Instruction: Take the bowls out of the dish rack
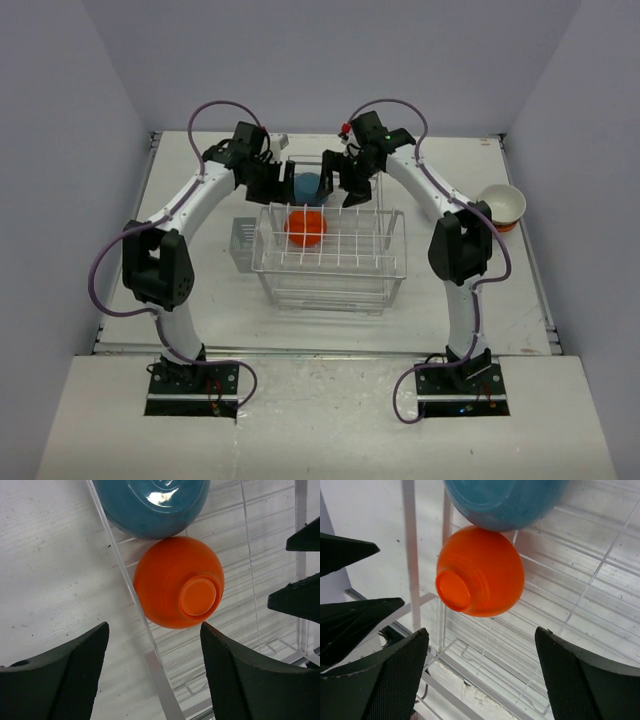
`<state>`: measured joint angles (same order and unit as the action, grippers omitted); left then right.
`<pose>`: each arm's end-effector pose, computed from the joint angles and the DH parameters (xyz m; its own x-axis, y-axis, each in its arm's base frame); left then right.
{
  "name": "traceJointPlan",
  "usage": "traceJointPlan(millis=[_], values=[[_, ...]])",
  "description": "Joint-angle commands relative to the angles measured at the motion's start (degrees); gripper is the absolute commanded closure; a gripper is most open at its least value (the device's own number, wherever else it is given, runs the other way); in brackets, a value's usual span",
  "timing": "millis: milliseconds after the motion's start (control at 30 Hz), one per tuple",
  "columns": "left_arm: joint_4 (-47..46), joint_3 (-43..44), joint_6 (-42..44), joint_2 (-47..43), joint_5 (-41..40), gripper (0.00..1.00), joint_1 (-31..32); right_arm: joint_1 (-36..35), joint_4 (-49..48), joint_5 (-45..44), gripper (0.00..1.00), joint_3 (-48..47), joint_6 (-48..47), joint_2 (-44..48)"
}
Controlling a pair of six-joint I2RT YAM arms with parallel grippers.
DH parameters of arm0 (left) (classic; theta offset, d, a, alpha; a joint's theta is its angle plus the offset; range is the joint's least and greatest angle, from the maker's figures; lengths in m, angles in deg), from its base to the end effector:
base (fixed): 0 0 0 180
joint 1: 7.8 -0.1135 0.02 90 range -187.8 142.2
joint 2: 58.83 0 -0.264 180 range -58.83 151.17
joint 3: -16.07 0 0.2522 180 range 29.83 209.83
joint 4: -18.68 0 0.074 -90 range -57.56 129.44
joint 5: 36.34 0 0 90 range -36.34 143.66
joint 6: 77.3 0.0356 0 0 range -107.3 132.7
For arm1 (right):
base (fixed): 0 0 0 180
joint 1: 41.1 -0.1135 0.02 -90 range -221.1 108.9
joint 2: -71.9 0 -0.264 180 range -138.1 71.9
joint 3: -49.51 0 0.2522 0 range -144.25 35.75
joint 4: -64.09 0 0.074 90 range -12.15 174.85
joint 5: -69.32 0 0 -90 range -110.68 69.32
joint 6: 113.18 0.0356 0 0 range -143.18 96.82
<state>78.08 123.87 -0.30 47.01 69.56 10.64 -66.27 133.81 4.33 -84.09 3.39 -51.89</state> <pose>0.3786 -0.1365 0.2849 -0.8790 0.0650 -0.4724 0.2528 0.9035 -0.3460 0.4177 0.2129 0.2839 -0.9586 -0.0026 -0.2848 -0.1660 0.8175 0.5514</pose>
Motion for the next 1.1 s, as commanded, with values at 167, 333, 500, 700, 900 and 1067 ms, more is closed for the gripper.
traceJointPlan(millis=[167,333,500,700,900,1067], values=[[1.72,-1.31,1.3,-0.46,1.85,0.26,1.69,-0.14,-2.17,-0.14,0.13,7.33,1.29,6.71],[1.11,-2.46,0.87,-0.46,0.54,0.26,2.22,-0.15,-4.2,0.73,0.13,10.49,2.08,7.95],[0.32,-3.77,0.43,0.24,-0.52,0.26,2.22,-0.14,-5.34,1.35,0.13,11.55,2.7,8.56],[-0.47,-3.69,-0.01,1.56,-1.22,0.27,2.22,-0.23,-6.04,1.27,0.13,12.78,2.79,9.09],[-0.73,-3.34,-0.36,2.7,-1.4,0.27,2.22,-0.14,-6.3,1.44,0.13,13.39,2.61,8.65],[-1.44,-2.9,-0.54,2.79,0.53,0.27,2.22,-0.14,-6.57,1.79,0.13,13.75,2.7,8.74]])
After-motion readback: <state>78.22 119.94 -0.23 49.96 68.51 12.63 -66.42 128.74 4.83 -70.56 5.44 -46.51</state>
